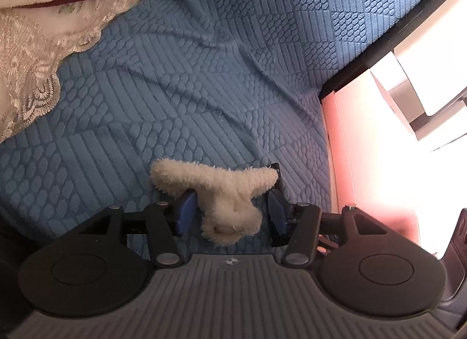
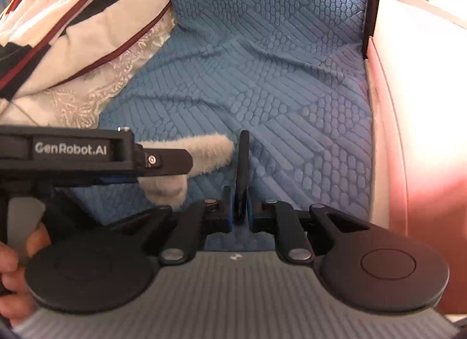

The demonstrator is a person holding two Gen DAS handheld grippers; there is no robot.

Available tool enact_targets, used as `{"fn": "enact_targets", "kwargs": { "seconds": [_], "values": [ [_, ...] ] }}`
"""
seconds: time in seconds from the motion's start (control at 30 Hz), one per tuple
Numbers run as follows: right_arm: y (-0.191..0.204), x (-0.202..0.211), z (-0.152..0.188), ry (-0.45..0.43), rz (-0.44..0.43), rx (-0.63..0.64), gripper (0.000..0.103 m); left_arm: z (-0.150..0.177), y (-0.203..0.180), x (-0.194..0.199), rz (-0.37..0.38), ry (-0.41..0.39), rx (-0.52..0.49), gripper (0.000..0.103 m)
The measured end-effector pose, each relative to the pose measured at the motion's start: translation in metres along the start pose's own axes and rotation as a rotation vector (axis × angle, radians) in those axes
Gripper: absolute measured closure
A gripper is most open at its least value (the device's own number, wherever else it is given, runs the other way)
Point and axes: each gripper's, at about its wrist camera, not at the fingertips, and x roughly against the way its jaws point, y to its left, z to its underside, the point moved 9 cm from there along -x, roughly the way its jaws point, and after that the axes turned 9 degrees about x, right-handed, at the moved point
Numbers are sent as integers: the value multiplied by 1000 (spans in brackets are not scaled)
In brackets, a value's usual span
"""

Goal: Organize rigid objects
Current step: 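Lift the fluffy toy with the left tool while the right carries the USB stick over the box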

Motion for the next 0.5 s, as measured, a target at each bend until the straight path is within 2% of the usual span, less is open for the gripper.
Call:
{"fn": "enact_targets", "kwargs": {
  "seconds": [0.27,0.5],
  "values": [
    [1,-15,-3,15,12,20,87,-3,1,-1,2,-4,1,43],
    [0,-18,-5,17,43,55,90,-3,0,-2,-1,6,-29,43]
  ]
}}
